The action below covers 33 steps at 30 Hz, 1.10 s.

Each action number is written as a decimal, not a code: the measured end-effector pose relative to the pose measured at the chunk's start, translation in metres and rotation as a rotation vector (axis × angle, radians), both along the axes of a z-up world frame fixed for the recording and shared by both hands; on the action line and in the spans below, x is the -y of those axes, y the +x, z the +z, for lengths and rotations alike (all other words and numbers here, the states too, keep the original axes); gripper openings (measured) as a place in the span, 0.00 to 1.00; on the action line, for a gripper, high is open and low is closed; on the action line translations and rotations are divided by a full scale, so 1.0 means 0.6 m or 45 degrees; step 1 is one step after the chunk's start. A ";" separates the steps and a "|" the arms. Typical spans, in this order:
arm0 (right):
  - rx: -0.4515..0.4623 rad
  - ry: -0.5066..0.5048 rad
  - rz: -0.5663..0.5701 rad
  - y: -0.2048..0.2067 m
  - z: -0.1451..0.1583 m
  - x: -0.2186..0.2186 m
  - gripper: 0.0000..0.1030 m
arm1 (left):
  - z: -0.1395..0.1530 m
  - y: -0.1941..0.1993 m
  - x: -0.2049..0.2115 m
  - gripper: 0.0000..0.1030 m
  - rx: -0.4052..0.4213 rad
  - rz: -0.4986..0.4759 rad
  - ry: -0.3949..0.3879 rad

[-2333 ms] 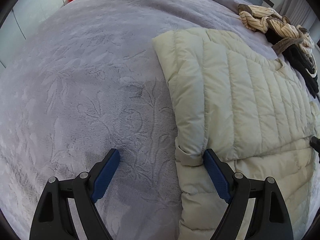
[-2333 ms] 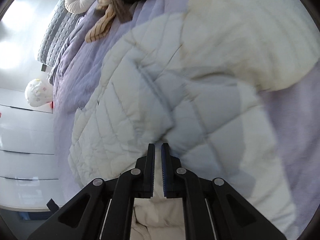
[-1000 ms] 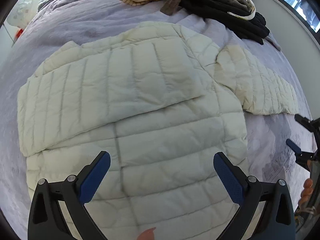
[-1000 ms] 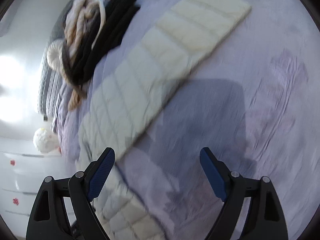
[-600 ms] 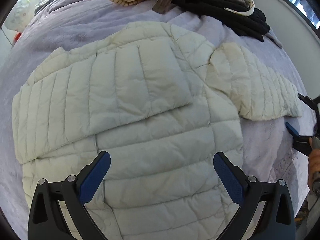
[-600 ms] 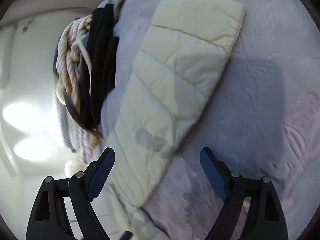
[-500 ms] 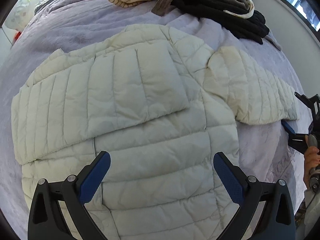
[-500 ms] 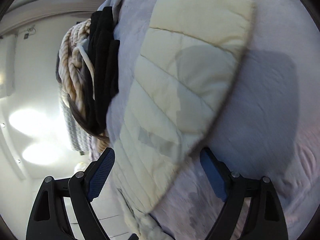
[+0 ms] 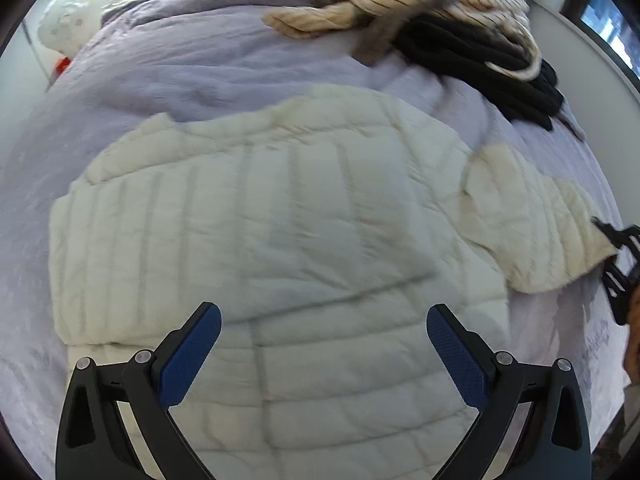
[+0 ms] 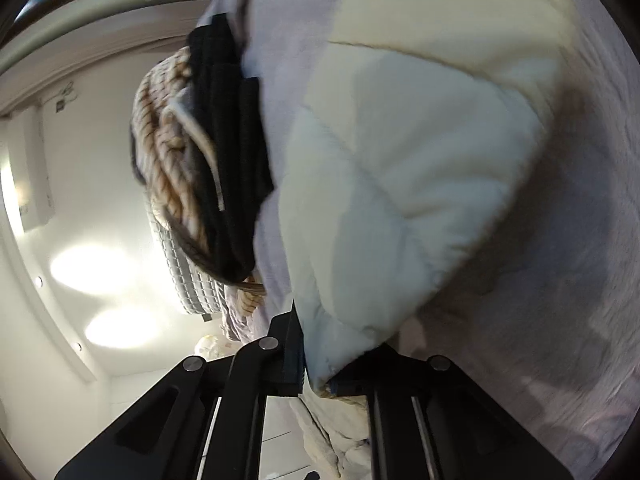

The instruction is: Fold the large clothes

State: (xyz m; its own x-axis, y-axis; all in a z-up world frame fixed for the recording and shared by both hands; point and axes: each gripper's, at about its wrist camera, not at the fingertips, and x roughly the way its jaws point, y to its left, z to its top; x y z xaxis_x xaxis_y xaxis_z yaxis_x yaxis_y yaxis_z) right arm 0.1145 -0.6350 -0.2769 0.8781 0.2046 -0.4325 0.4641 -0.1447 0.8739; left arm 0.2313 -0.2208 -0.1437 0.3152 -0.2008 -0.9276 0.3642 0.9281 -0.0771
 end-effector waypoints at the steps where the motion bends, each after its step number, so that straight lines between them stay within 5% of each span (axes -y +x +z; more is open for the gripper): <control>1: 0.007 -0.035 0.015 0.008 0.017 -0.003 0.08 | 0.001 0.006 -0.013 1.00 0.008 0.022 0.001; 9: 0.072 -0.435 0.287 0.123 0.189 -0.082 0.08 | 0.006 0.042 -0.118 1.00 0.048 0.155 0.010; 16: 0.089 -0.934 0.747 0.281 0.309 -0.288 0.08 | 0.019 0.058 -0.208 1.00 0.084 0.293 -0.014; 20: 0.027 -1.087 0.996 0.347 0.291 -0.422 0.08 | 0.018 0.064 -0.259 1.00 0.091 0.370 -0.013; 25: -0.116 -1.211 1.218 0.388 0.201 -0.555 0.08 | 0.008 0.057 -0.303 1.00 0.076 0.424 -0.018; 32: -0.268 -1.173 1.264 0.379 0.116 -0.600 0.10 | -0.001 0.053 -0.326 1.00 0.063 0.446 -0.043; 33: -0.272 -1.191 1.274 0.379 0.118 -0.603 0.21 | 0.001 0.053 -0.327 1.00 0.063 0.447 -0.050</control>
State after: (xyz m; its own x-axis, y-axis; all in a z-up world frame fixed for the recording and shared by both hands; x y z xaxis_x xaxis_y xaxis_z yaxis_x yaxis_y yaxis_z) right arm 0.3419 -0.2731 -0.2059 0.4318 0.2637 -0.8626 0.1573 0.9196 0.3599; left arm 0.2632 -0.0244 -0.1434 0.4156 -0.1076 -0.9032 0.0280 0.9940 -0.1055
